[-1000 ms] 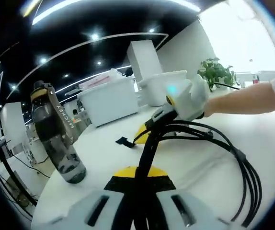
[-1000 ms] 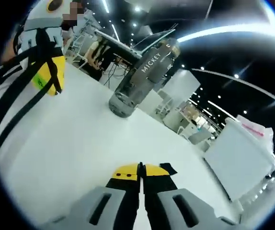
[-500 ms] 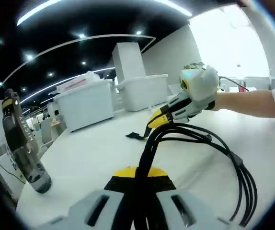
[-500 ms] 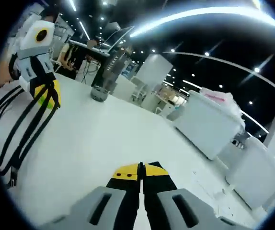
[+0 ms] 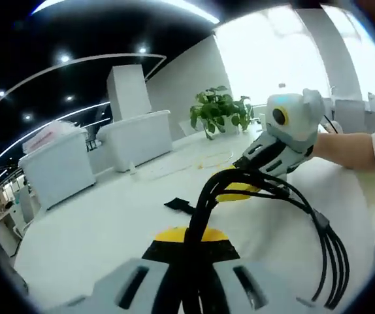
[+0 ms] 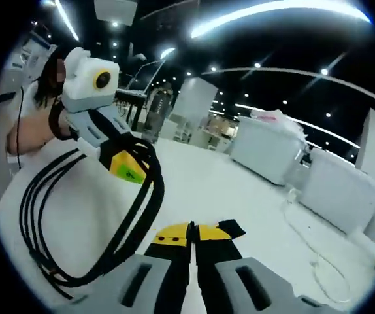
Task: Coil the Type-C to USB data cable on the desktop and secure it with Velcro straps.
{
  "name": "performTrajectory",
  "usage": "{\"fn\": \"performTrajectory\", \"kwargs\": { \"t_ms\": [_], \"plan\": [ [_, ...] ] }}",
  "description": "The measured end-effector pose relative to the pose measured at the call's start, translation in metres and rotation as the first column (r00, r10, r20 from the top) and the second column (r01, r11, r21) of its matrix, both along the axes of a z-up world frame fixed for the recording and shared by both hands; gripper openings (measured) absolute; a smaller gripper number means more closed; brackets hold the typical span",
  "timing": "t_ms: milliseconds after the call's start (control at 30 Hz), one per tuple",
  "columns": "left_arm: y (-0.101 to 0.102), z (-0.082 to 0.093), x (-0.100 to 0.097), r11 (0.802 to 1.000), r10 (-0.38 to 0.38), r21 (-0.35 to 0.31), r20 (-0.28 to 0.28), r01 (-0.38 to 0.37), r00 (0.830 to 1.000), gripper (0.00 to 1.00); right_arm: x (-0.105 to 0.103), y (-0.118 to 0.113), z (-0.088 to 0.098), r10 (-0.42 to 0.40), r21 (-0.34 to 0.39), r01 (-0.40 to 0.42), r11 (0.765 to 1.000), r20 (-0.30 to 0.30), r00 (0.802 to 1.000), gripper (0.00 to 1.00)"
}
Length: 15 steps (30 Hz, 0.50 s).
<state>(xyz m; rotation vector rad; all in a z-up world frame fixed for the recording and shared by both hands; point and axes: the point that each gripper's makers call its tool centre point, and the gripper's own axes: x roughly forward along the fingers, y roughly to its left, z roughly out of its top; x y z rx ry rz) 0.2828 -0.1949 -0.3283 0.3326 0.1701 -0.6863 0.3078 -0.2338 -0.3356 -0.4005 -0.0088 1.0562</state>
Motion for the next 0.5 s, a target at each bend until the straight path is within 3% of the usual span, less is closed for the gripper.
{"fn": "performTrajectory", "kwargs": {
  "t_ms": [100, 167, 233, 333, 500],
  "plan": [
    [0.0, 0.006, -0.002, 1.0, 0.005, -0.004, 0.008, -0.005, 1.0, 0.04, 0.0, -0.003, 0.013, 0.024, 0.117, -0.016, 0.993, -0.066, 0.998, 0.13],
    [0.001, 0.01, -0.005, 0.999, 0.002, -0.034, 0.005, -0.002, 1.0, 0.04, 0.004, -0.009, 0.024, 0.03, 0.199, -0.012, 0.98, -0.089, 0.996, 0.2],
    [0.003, 0.013, -0.005, 0.999, 0.006, -0.048, -0.002, -0.006, 1.0, 0.04, 0.01, -0.02, 0.033, 0.021, 0.272, 0.012, 0.962, -0.119, 0.993, 0.22],
    [0.001, 0.016, -0.003, 0.999, 0.004, -0.047, 0.002, -0.004, 1.0, 0.04, 0.019, -0.037, 0.04, -0.044, 0.261, 0.06, 0.963, -0.066, 0.997, 0.22],
    [-0.017, 0.015, 0.013, 0.999, -0.029, -0.043, 0.001, 0.029, 1.0, 0.04, 0.021, -0.053, 0.05, -0.098, 0.297, 0.104, 0.949, -0.032, 0.995, 0.22]
  ]
}}
